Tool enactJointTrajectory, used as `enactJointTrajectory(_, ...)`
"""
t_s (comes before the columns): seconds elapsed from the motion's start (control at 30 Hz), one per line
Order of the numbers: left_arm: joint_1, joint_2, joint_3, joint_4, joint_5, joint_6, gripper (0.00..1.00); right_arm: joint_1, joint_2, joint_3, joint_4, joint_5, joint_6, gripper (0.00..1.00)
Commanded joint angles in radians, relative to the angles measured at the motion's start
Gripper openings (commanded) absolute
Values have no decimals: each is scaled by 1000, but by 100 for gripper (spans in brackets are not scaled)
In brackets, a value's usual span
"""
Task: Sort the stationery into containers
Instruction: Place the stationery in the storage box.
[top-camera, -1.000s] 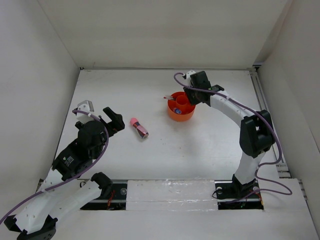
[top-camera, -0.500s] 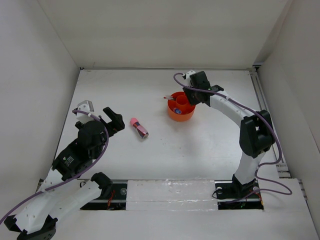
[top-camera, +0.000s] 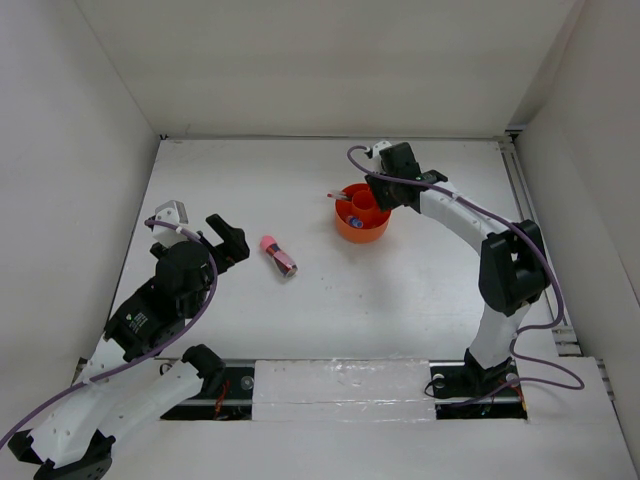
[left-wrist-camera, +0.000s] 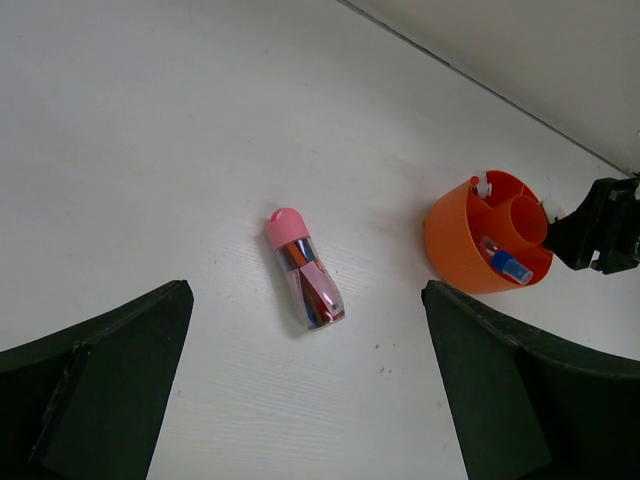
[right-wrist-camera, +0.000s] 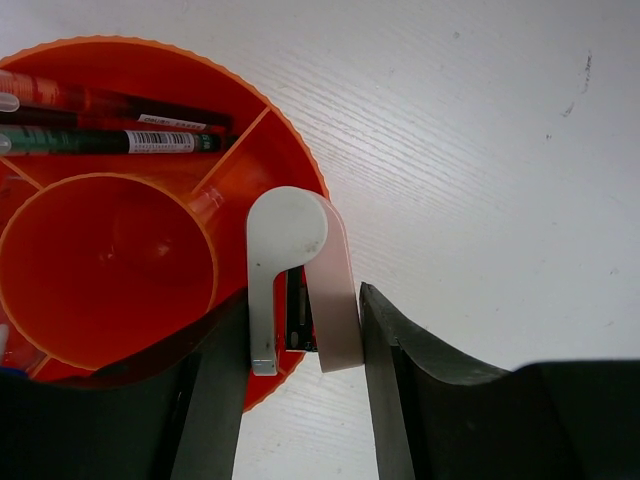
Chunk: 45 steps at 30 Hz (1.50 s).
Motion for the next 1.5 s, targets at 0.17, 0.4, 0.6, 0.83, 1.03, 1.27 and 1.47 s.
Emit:
enactJointTrajectory(0.17,4,4,-2,26,-1,12,99,12,-44,22,1,34,4,52)
enactJointTrajectory(0.4,4,4,-2,26,-1,12,99,12,-53,22,1,34,4,55)
enactJointTrajectory(0.6,4,4,-2,26,-1,12,99,21,-63,22,1,34,4,57)
enactJointTrajectory(0.83,4,13,-2,26,-1,12,99,21,-81,22,-8,44,4,59)
enactJointTrajectory(1.03,4,13,-2,26,-1,12,99,21,-90,22,-8,44,4,61)
enactJointTrajectory(1.27,4,13,-2,26,-1,12,99,30,-125,22,-18,62,14,63)
enactJointTrajectory(1.47,4,22,-2,26,-1,12,99,67,-208,33,-36,94,14,64)
